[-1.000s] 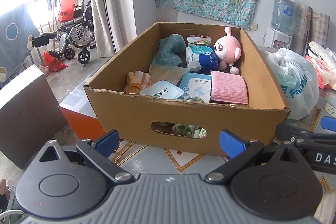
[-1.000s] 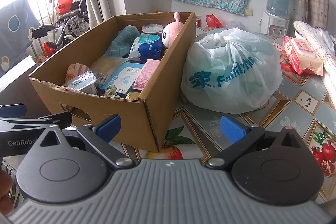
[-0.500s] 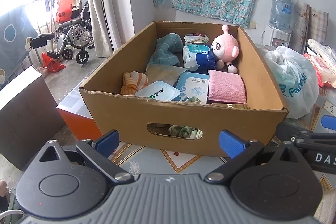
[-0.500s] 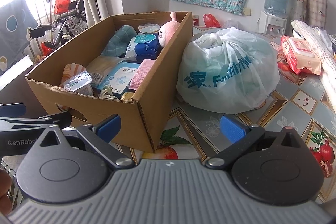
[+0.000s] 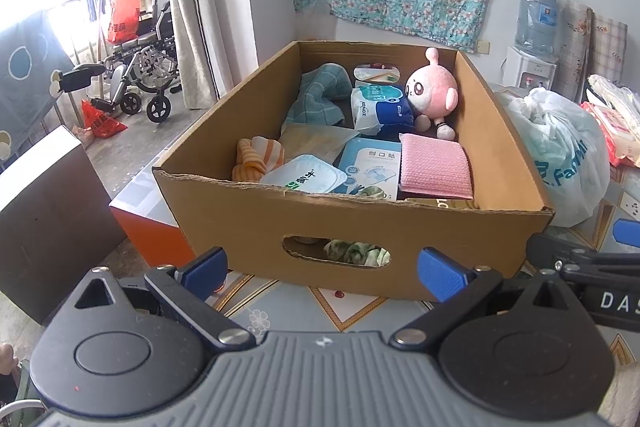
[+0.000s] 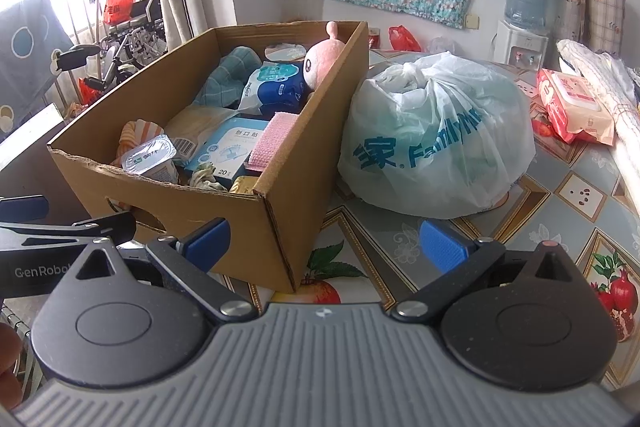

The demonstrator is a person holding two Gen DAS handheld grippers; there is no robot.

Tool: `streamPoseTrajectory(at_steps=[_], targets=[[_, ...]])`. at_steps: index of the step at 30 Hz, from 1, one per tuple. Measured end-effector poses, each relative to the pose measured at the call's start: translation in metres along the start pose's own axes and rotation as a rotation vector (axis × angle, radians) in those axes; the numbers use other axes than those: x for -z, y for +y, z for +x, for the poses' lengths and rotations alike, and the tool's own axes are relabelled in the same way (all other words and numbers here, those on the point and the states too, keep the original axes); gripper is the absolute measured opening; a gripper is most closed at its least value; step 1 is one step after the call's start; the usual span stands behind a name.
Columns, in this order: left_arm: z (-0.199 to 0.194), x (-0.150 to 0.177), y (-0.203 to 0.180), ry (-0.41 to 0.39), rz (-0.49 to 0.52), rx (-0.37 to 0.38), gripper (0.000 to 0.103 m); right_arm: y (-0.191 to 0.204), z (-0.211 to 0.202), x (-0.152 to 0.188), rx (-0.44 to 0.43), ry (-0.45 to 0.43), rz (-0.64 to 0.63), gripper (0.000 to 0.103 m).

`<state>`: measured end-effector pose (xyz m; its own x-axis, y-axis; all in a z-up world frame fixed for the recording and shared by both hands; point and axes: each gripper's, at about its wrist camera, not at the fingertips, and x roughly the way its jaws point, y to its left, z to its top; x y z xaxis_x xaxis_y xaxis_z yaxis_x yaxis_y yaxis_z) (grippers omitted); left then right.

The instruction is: Organize soft objects

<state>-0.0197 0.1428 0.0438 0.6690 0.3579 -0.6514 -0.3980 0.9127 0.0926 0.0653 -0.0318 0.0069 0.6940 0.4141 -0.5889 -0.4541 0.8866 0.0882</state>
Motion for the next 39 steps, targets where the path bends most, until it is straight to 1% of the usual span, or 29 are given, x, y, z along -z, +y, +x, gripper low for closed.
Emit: streamPoseTrajectory(at_steps=[39], targets=[[-0.0001, -0.0022, 0.0012, 0.003, 0.004, -0.002, 0.102, -0.0003, 0.0021, 0.0014, -0.009, 0.01, 0.007, 0.102]])
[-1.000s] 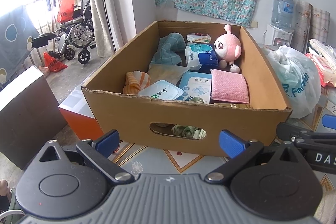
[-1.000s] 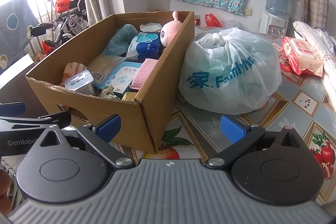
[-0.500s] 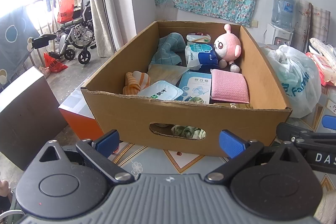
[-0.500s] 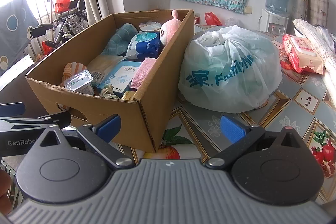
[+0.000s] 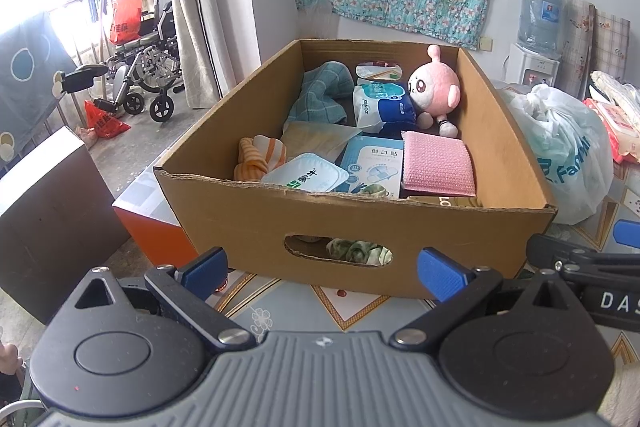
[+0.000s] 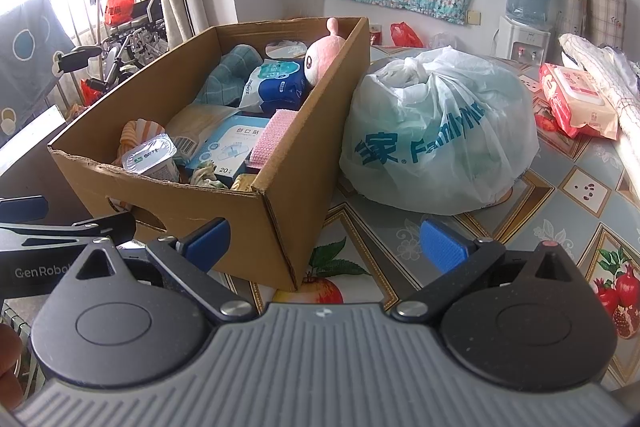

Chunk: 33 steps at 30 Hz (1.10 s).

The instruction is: Organize soft objects

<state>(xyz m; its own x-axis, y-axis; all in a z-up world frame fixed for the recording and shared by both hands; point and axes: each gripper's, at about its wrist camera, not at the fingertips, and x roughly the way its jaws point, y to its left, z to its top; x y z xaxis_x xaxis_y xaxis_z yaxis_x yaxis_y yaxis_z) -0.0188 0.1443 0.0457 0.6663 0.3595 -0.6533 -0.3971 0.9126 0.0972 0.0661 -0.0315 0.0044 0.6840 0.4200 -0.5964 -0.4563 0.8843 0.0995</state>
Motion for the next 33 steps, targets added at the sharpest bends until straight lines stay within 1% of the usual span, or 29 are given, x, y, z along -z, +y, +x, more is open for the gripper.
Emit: streamPoseTrajectory(at_steps=[33], targets=[[-0.0027, 0.0007, 0.0071, -0.003, 0.002, -0.004, 0.102, 0.0013, 0.0018, -0.0023, -0.005, -0.002, -0.003, 0.102]])
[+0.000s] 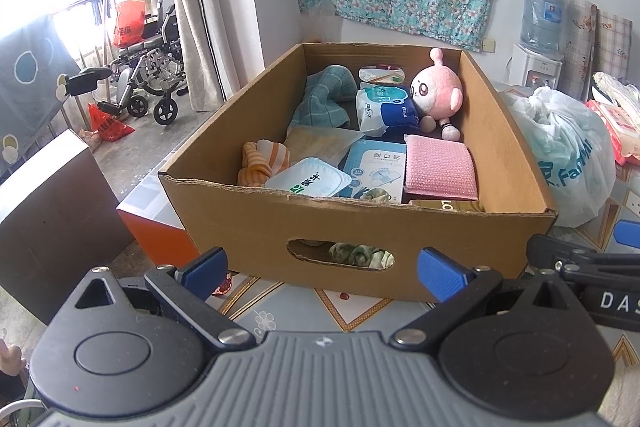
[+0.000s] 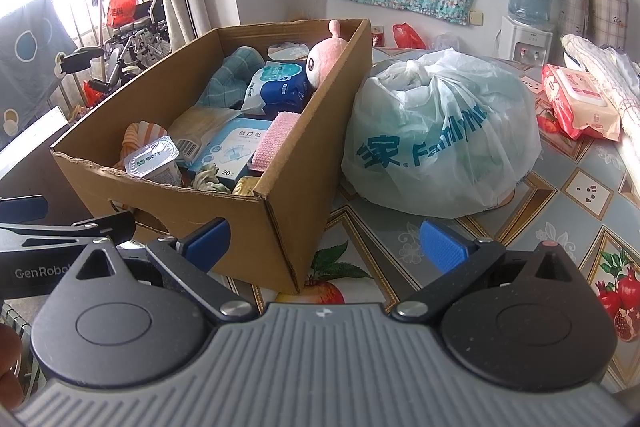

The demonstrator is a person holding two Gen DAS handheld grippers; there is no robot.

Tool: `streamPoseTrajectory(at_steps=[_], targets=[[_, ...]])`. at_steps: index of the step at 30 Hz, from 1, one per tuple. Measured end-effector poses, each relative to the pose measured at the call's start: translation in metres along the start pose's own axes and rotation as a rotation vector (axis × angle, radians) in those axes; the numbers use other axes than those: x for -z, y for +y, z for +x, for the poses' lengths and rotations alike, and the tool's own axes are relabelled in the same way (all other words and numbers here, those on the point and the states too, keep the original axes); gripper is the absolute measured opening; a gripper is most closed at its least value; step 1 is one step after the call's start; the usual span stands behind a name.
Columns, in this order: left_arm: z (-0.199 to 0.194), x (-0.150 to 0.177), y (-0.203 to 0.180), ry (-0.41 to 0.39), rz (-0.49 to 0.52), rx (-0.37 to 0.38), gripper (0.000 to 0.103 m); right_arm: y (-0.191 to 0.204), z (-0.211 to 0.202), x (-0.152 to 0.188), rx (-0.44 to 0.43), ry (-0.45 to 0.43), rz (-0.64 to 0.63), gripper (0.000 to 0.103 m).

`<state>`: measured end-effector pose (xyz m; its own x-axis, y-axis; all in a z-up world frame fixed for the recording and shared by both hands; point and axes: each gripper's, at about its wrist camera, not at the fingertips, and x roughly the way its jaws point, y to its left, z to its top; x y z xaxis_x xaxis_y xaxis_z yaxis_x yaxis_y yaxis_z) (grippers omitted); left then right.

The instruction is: Organize soft objects

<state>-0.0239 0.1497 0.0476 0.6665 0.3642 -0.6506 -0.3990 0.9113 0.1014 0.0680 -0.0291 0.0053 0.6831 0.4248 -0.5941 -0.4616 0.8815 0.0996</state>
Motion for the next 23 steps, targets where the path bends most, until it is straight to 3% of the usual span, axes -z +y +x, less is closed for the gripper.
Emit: streamPoseTrajectory(at_steps=[23], targets=[[-0.0006, -0.0012, 0.0007, 0.001, 0.002, -0.002, 0.102, 0.0024, 0.0003, -0.0016, -0.004, 0.003, 0.001, 0.102]])
